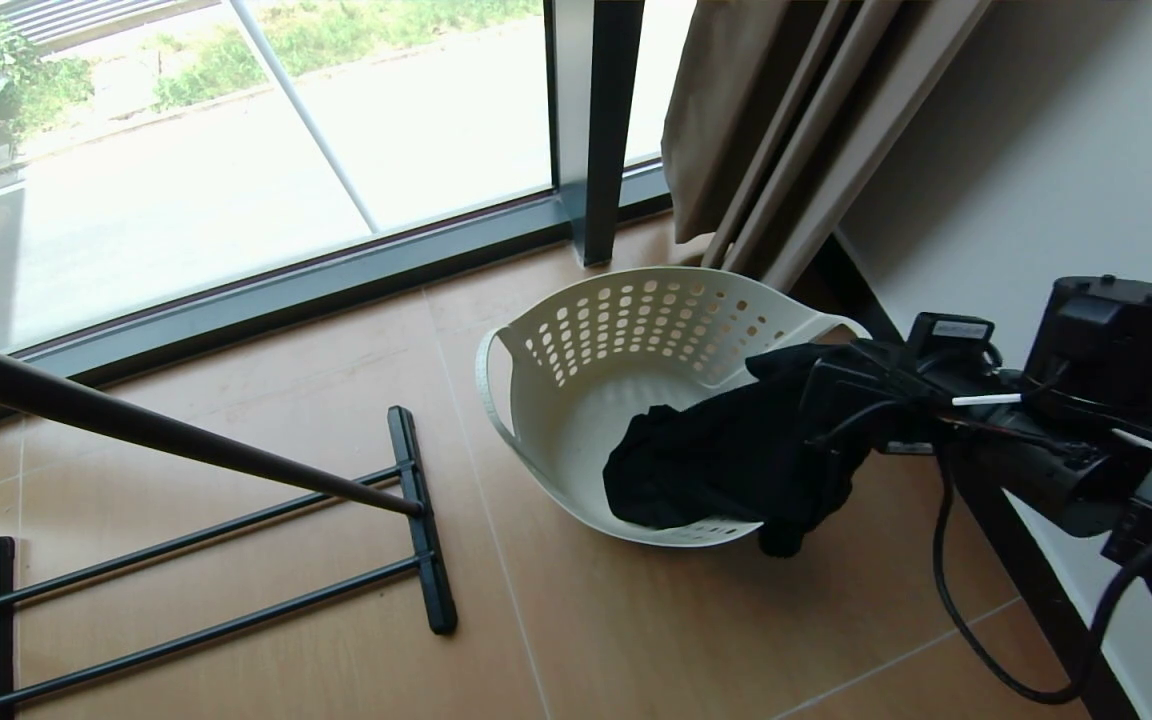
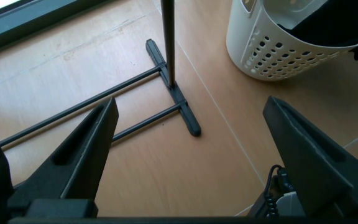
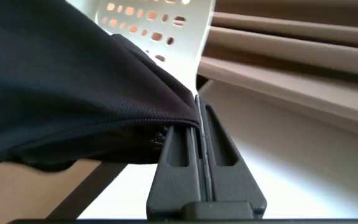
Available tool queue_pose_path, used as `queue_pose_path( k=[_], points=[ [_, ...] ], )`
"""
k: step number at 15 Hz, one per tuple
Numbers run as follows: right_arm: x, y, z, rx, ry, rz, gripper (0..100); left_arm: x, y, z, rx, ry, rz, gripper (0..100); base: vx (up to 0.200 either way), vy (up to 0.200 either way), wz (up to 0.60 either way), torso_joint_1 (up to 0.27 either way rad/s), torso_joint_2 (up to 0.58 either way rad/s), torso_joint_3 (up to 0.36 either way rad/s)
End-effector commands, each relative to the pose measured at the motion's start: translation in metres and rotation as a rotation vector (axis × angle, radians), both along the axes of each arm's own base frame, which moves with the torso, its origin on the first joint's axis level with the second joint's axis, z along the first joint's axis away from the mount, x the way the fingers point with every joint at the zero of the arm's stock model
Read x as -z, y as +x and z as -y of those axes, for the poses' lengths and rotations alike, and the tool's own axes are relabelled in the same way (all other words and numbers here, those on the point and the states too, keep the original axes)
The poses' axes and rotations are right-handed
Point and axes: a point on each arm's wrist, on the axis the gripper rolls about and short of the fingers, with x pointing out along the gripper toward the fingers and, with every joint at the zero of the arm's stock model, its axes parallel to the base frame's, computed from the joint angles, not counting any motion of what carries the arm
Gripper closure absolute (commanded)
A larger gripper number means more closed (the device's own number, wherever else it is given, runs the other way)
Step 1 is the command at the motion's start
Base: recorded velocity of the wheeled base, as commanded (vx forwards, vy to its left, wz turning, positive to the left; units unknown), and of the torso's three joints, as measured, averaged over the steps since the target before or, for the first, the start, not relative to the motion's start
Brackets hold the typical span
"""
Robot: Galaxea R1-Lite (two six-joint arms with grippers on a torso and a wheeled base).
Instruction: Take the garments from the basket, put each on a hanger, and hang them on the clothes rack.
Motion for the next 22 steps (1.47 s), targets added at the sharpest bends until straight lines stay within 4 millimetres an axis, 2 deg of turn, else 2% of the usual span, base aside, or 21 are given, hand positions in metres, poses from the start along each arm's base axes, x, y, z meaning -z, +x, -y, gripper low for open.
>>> queue_pose_path(
  k=[1, 2, 5, 9, 13, 17, 22],
  points=[
    [-0.043, -0.060, 0.023, 0.000, 0.069, 0.107, 100, 0.000, 0.000, 0.000, 0.000, 0.000, 0.000, 0, 0.000, 0.000, 0.00, 0.000, 0.00, 0.000],
    [-0.051, -0.075, 0.029, -0.001, 0.086, 0.114, 100, 0.000, 0.000, 0.000, 0.000, 0.000, 0.000, 0, 0.000, 0.000, 0.00, 0.000, 0.00, 0.000],
    [-0.063, -0.100, 0.035, -0.016, 0.149, 0.099, 100, 0.000, 0.000, 0.000, 0.000, 0.000, 0.000, 0, 0.000, 0.000, 0.00, 0.000, 0.00, 0.000],
    [-0.063, -0.109, 0.031, -0.032, 0.294, 0.002, 100, 0.000, 0.000, 0.000, 0.000, 0.000, 0.000, 0, 0.000, 0.000, 0.00, 0.000, 0.00, 0.000],
    [-0.050, -0.113, 0.028, 0.002, 0.461, -0.155, 100, 0.000, 0.000, 0.000, 0.002, 0.001, 0.000, 0, 0.000, 0.000, 0.00, 0.000, 0.00, 0.000],
    [-0.047, -0.124, 0.021, -0.027, 0.595, -0.216, 100, 0.000, 0.000, 0.000, 0.000, 0.000, 0.000, 0, 0.000, 0.000, 0.00, 0.000, 0.00, 0.000],
    [-0.013, -0.138, 0.022, 0.038, 0.832, -0.385, 100, 0.000, 0.000, 0.000, -0.002, -0.015, -0.002, 0, 0.000, 0.000, 0.00, 0.000, 0.00, 0.000]
  ],
)
